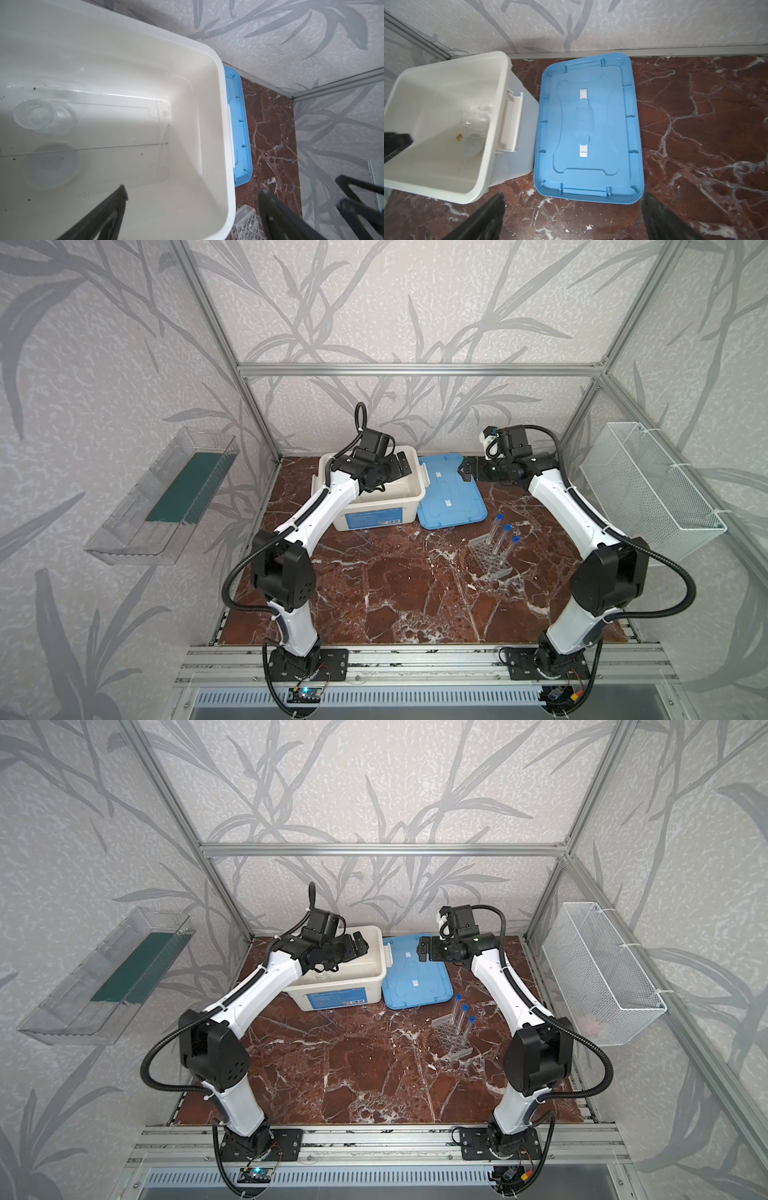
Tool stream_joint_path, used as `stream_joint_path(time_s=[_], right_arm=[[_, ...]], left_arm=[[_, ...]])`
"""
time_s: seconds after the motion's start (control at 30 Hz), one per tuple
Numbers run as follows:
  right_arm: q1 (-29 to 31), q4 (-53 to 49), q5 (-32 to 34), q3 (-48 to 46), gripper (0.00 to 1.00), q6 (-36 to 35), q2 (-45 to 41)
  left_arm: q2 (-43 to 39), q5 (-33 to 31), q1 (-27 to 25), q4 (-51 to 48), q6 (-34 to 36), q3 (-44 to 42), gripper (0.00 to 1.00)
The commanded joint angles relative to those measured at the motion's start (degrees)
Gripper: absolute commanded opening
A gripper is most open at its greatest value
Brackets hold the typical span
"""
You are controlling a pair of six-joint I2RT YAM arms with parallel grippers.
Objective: Organize the chemistry lab equipment
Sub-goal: 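Open the left gripper and raise it while the right gripper moves toward the blue lid, then lower the right gripper onto the edge of the blue lid and close it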
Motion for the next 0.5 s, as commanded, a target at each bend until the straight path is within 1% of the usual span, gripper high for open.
stream_joint_path(time_s=[0.0,0.07,0.13,0.2,0.33,0.43,0.47], right_arm=[[-1.8,-3.8,2.4,2.1,1.0,-2.2,3.5],[-3.2,-4.9,2.1,3.2,1.0,-2.4,5.9],[-4.9,-5.3,0.9,3.8,0.99,-2.5,8.1],[-6.2,-5.5,0.6,4.4,0.96,-2.6,10.0],[-7.7,-8.0,1.5,7.4,0.85,-3.9,15.0],[-8.3,-10.9,0.5,10.5,0.68,-5.2,19.3],[-8.4,-11.7,0.5,11.3,0.65,-5.5,20.6]], left_arm=[[-4.6,4.6,-2.2,1.5,2.2,-4.4,0.99],[-6.8,6.8,-3.0,2.1,2.3,-7.0,0.99],[-9.0,7.0,-4.0,2.3,2.4,-9.4,0.99],[-10.9,7.4,-5.2,3.0,2.3,-11.2,0.99],[-13.2,12.1,-8.4,7.0,0.0,-14.8,0.99],[-13.9,14.6,-10.8,11.3,-3.0,-17.7,0.99],[-14.2,14.4,-11.5,12.5,-3.7,-18.7,0.99]])
